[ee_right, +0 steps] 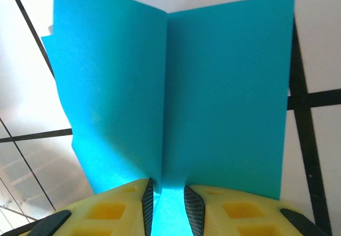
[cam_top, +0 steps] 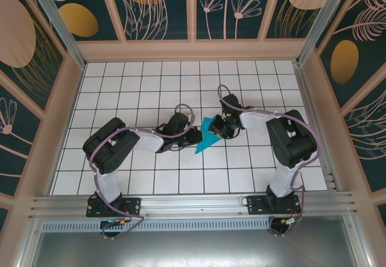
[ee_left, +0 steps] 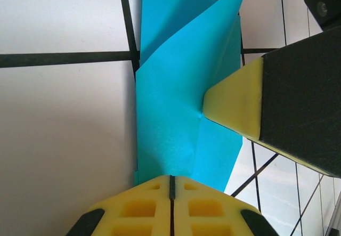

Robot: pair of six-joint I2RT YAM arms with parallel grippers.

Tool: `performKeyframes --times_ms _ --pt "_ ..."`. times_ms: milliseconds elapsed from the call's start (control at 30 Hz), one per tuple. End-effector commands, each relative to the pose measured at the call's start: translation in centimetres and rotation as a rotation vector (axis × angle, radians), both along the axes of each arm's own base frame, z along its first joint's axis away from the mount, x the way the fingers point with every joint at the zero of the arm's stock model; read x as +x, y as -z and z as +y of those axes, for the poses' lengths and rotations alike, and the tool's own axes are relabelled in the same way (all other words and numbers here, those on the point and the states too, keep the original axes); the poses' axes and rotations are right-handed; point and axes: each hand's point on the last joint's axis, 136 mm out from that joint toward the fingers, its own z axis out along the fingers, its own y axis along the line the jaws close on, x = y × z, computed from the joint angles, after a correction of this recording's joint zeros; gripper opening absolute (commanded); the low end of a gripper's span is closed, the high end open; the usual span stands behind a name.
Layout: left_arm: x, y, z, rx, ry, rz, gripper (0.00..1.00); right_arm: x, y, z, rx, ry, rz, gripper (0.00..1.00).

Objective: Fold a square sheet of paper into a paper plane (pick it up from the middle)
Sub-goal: Fourth fold the wing at the center of the table.

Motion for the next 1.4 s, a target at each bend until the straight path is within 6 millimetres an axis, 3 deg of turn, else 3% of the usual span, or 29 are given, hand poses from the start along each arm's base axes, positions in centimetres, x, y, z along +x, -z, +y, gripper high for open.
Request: performKeyframes --times_ms 0,700,900,1100,1267,1367 --pt "0.1 0.9 0.1 0.036 0.01 0.001 0.09 -5.8 9.0 -7.1 -0.345 0.054 0.226 0.3" --pt "0.1 1.8 0.2 0.062 0.01 0.022 0.09 -6.5 9.6 -7.5 -0.363 0.056 0.251 0.23" --pt "-0.2 2.3 0.5 0.091 0.016 0.036 0.06 -5.7 8.6 -6.4 -0.303 0.049 0.218 0.24" --pt "-0.7 2.9 0.9 0.127 0.036 0.051 0.02 -2.7 4.2 -3.7 -0.151 0.026 0.092 0.26" --pt "-1.3 3.6 1.1 0.144 0.058 0.07 0.0 1.1 -3.1 -1.0 0.037 -0.025 -0.106 0.3" --pt "-1.6 3.8 1.3 0.15 0.068 0.075 0.0 2.3 -7.0 0.0 0.11 -0.072 -0.22 0.3"
